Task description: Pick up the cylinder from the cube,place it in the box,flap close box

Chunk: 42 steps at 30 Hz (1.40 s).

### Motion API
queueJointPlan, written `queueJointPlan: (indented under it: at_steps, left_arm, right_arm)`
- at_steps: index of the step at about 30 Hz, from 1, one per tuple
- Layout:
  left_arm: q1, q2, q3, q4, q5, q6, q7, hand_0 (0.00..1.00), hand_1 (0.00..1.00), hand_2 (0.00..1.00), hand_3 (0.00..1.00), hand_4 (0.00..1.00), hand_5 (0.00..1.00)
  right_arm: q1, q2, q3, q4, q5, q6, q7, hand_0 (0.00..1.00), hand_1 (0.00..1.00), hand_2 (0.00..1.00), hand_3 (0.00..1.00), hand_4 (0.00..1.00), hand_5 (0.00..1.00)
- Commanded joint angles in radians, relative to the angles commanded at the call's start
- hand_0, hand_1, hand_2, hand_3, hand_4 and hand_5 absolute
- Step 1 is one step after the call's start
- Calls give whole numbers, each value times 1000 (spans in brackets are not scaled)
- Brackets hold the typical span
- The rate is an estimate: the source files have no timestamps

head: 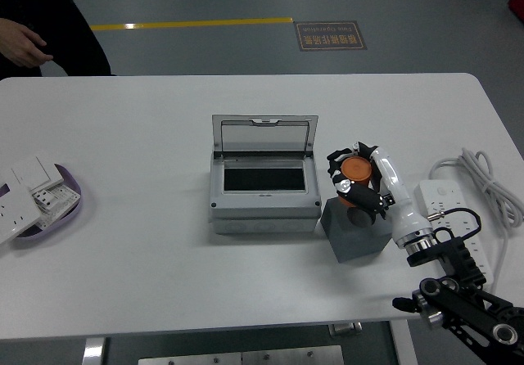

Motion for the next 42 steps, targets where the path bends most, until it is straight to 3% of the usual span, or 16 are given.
queueJointPlan:
  at_steps: [2,3,8,9,14,15,19,27,32,33,38,39,42]
  left_arm:
    - [1,-1,2,0,-2,0,0,592,628,619,639,700,203]
    - [2,-1,4,0,-3,0,1,592,628,620,639,700,203]
    - [3,-1,13,1,-10,0,2,592,628,620,639,700,203]
    - [2,0,14,1,-11,0,2,592,628,620,639,701,204]
    - [0,3,18,1,-14,1,1,592,628,620,639,701,204]
    - [-1,4,19,1,-15,1,1,592,628,620,639,701,205]
    - [-2,5,22,1,-17,1,2,592,628,620,639,701,205]
    - [-6,8,24,0,-17,1,2,593,628,619,640,701,212]
    - [-6,7,27,0,-21,1,3,593,628,619,640,701,212]
    - [-6,7,29,1,-22,0,3,593,628,620,639,701,213]
    - [-9,8,30,1,-22,0,3,593,628,620,639,701,213]
    - [-9,8,29,0,-21,0,3,593,628,620,639,701,214]
    - [-10,9,30,0,-21,0,3,593,628,620,639,701,214]
  right_arm:
    - [33,17,-21,0,-46,1,-39,361,352,315,235,2,2]
    - [54,27,-35,0,-76,5,-64,190,268,298,231,2,2]
    - [153,72,-90,-6,-226,48,-195,190,268,298,231,2,2]
    - [171,80,-97,-7,-257,62,-222,39,173,237,196,2,2]
    - [266,127,-135,-4,-455,176,-405,39,173,237,196,2,2]
    - [279,134,-142,-3,-491,197,-438,2,117,174,150,2,2]
    - [332,162,-181,-9,-647,280,-571,2,117,174,150,2,2]
    - [394,196,-228,-69,-913,336,-754,2,120,167,149,2,2]
    - [402,196,-223,-103,-990,366,-786,2,120,167,149,2,2]
    - [402,196,-223,-108,-991,365,-785,85,195,226,202,2,2]
    - [400,206,-230,-121,-981,345,-768,85,195,226,202,2,2]
    - [400,208,-233,-123,-979,341,-764,649,553,532,541,267,17]
    - [400,210,-240,-130,-974,331,-753,649,553,532,541,267,17]
